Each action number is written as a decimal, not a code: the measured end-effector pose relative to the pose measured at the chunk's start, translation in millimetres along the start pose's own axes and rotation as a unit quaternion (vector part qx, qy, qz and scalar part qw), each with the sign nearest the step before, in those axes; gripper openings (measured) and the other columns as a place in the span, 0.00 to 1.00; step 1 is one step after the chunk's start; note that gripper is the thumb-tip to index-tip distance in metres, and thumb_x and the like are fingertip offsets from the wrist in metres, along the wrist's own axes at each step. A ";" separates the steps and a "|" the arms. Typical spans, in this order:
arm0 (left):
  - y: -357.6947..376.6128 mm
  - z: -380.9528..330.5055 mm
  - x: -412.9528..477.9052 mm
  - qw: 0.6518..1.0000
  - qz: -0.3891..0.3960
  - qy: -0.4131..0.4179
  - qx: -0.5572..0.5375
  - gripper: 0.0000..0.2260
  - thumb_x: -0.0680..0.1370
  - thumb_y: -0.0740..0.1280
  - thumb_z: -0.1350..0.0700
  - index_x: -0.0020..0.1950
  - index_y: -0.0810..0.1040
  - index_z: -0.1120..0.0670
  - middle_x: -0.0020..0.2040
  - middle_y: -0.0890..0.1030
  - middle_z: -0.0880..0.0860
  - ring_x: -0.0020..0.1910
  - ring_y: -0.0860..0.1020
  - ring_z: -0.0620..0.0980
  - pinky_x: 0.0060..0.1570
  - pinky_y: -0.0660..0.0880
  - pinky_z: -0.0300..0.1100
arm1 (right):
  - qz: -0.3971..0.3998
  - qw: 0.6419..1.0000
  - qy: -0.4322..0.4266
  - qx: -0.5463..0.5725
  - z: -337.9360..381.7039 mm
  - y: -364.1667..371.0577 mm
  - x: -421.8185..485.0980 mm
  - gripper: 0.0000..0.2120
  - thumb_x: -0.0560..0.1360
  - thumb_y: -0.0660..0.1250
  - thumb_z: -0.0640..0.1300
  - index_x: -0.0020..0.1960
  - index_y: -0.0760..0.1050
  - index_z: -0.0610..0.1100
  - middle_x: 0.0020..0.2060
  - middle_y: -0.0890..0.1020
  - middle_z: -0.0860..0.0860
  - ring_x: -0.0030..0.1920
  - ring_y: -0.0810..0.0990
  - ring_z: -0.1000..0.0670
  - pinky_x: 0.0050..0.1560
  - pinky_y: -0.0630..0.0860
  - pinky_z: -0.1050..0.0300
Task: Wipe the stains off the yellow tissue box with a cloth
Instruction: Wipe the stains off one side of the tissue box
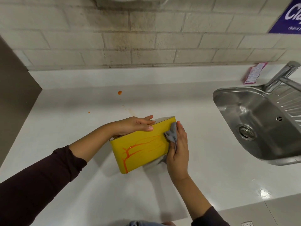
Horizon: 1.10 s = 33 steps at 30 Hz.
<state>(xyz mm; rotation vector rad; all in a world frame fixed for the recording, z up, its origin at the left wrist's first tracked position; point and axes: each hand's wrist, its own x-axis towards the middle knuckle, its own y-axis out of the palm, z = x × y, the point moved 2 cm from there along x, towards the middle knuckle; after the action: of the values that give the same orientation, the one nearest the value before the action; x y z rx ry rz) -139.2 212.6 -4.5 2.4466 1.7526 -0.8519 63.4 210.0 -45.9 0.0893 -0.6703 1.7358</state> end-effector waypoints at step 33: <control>-2.2 4.9 8.1 1.000 -0.015 0.004 -0.021 0.28 0.70 0.64 0.40 0.68 0.69 0.46 0.77 0.51 0.41 0.73 0.58 0.47 0.67 0.62 0.44 | 0.064 0.984 -0.079 -0.147 12.8 20.3 7.1 0.25 0.81 0.41 0.53 0.74 0.53 0.42 0.74 0.58 0.45 0.76 0.51 0.47 0.75 0.43 0.50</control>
<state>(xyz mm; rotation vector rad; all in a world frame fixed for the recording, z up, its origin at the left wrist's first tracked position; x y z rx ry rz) -141.4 218.9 -11.5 2.4074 1.7948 -0.7995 39.1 207.6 -40.2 -0.0219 -1.0630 1.7453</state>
